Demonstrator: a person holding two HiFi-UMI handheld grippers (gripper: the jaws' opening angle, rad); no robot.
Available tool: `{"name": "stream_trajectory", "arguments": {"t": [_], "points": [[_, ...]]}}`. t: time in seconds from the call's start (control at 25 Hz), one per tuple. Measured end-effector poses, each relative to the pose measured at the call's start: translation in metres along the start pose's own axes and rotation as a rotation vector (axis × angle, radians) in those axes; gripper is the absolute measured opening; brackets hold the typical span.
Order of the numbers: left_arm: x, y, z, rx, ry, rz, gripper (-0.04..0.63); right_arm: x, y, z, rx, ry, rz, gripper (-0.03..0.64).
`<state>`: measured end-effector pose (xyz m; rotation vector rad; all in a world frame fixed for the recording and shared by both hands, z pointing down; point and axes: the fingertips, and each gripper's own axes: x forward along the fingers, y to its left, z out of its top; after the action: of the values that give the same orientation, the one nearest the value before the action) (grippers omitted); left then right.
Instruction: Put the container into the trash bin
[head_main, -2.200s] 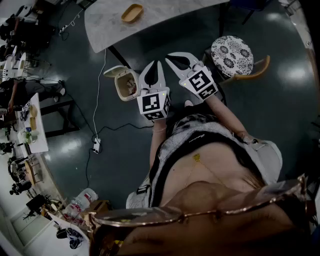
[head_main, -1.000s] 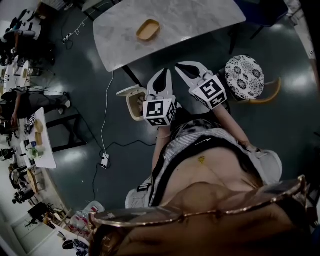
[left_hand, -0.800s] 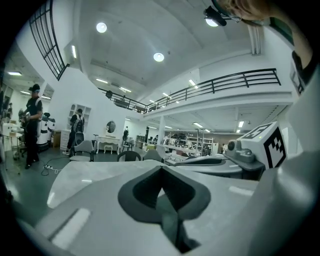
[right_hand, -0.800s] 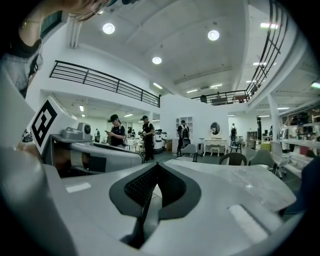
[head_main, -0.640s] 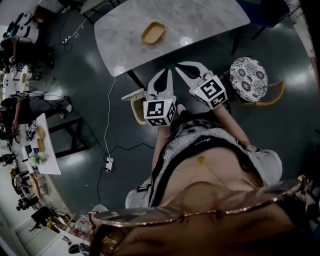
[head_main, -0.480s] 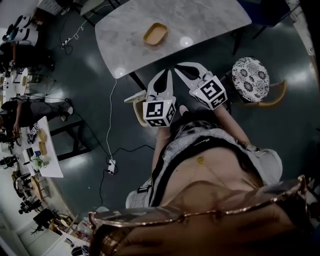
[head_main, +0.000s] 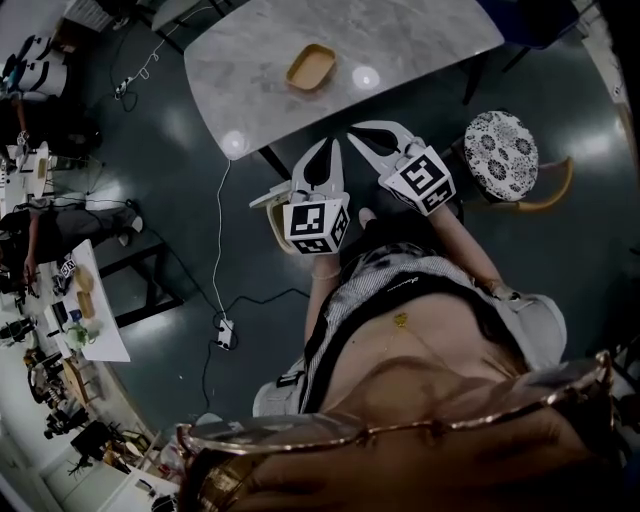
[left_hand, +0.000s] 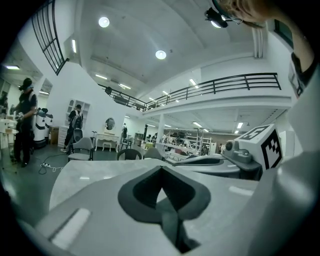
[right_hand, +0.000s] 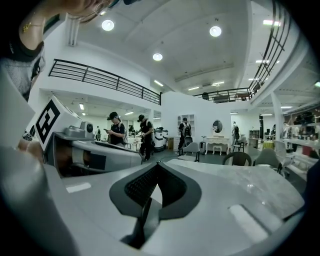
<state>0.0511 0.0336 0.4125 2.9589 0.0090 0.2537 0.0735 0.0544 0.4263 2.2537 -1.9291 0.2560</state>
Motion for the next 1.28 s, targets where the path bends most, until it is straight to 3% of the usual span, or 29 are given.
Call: {"name": "stream_trajectory", "arguments": {"t": [0.36,0.88,1.28], "points": [[0.037,0.041,0.007,-0.021,0.005,0.065,0.002,0.049,-0.038,0.006,0.004,0.013,0.052,0.021],[0.155,0.075,0.060,-0.003,-0.024,0.127,0.002,0.103,-0.150,0.035,-0.012,0.014,0.127,0.023],[0.189,0.088,0.054,-0.031,-0.011,0.219,0.002,0.126,-0.186,0.027,-0.020,0.034,0.208,0.023]]}}
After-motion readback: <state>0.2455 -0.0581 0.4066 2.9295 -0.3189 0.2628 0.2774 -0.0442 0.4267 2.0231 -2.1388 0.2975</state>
